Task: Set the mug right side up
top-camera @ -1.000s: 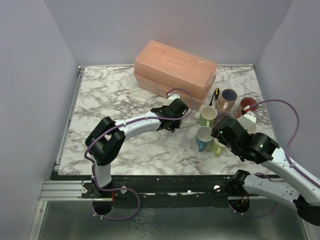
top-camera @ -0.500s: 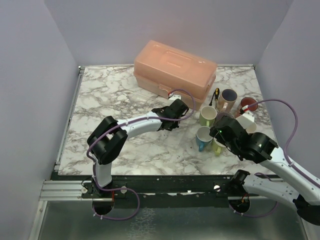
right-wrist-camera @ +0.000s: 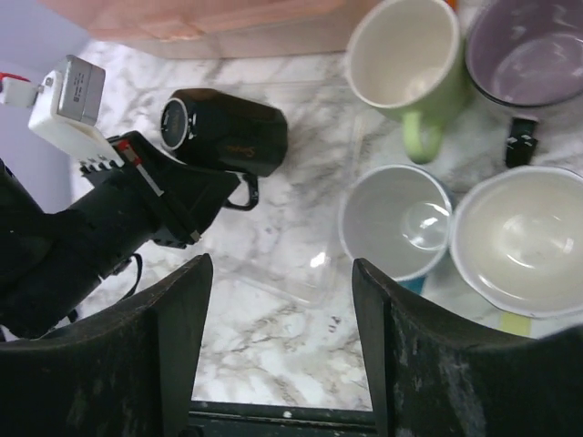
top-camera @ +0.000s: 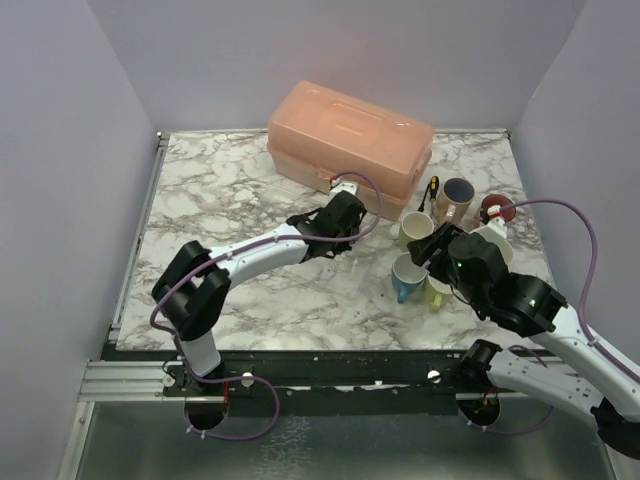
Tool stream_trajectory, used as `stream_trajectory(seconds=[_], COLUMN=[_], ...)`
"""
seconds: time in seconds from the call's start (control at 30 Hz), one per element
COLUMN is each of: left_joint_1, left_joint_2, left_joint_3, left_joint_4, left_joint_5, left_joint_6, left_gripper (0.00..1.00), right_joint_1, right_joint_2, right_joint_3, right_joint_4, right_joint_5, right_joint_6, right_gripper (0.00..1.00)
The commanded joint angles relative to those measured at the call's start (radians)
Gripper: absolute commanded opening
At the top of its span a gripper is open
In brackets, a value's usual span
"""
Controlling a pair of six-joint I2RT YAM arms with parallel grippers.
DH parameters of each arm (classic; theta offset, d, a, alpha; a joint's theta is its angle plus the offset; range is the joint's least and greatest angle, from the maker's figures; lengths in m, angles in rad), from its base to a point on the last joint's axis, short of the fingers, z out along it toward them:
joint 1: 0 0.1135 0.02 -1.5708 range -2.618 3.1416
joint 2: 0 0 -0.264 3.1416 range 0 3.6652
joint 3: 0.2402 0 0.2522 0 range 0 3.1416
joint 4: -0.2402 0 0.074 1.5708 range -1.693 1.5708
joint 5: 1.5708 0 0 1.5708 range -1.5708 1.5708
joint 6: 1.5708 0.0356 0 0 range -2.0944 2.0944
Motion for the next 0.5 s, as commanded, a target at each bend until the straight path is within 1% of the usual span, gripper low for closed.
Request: stream_trajectory(seconds=[0.0, 0.1, 0.17, 0.23, 0.3, 0.4, 0.47], left_joint_1=[0.068, 0.116, 0.163, 0.214, 0.255, 0.279, 0.288], left_joint_2=[-0.188, -0.264, -0.318, -0.363, -0.394, -0.424, -0.433], left_joint_3=[0.012, 0.001, -0.028, -0.057, -0.063, -0.049, -0.041], left_joint_4=[0.178, 0.237, 0.320, 0.421, 0.496, 0.579, 0.662], left_joint_5=[0.100, 0.213, 0.343, 0.489, 0.601, 0.721, 0.797], left_joint_6=[0.039, 0.045, 0.021, -0.049, -0.101, -0.174, -0.243], left_gripper=[0.00, 0.00, 0.00, 0.00, 0.00, 0.00, 0.00], right_joint_1=[-0.006, -0.007, -0.007, -0.006, -0.006, -0.007, -0.007], right_joint_2=[-0.041, -0.042, -0.033, -0.020, -0.007, 0.008, 0.015], right_joint_3=[-0.001, -0.004, -0.004, -0.002, -0.001, -0.005, -0.013], right_joint_4=[0.211, 0.313, 0.382, 0.442, 0.502, 0.605, 0.685], right_joint_5=[-0.058, -0.108, -0.162, -0.211, -0.259, -0.336, -0.396], right_joint_6=[-0.059, -0.094, -0.119, -0.131, -0.143, -0.163, -0.182], right_gripper=[0.69, 0.73, 0.74, 0.75, 0.76, 0.77, 0.77])
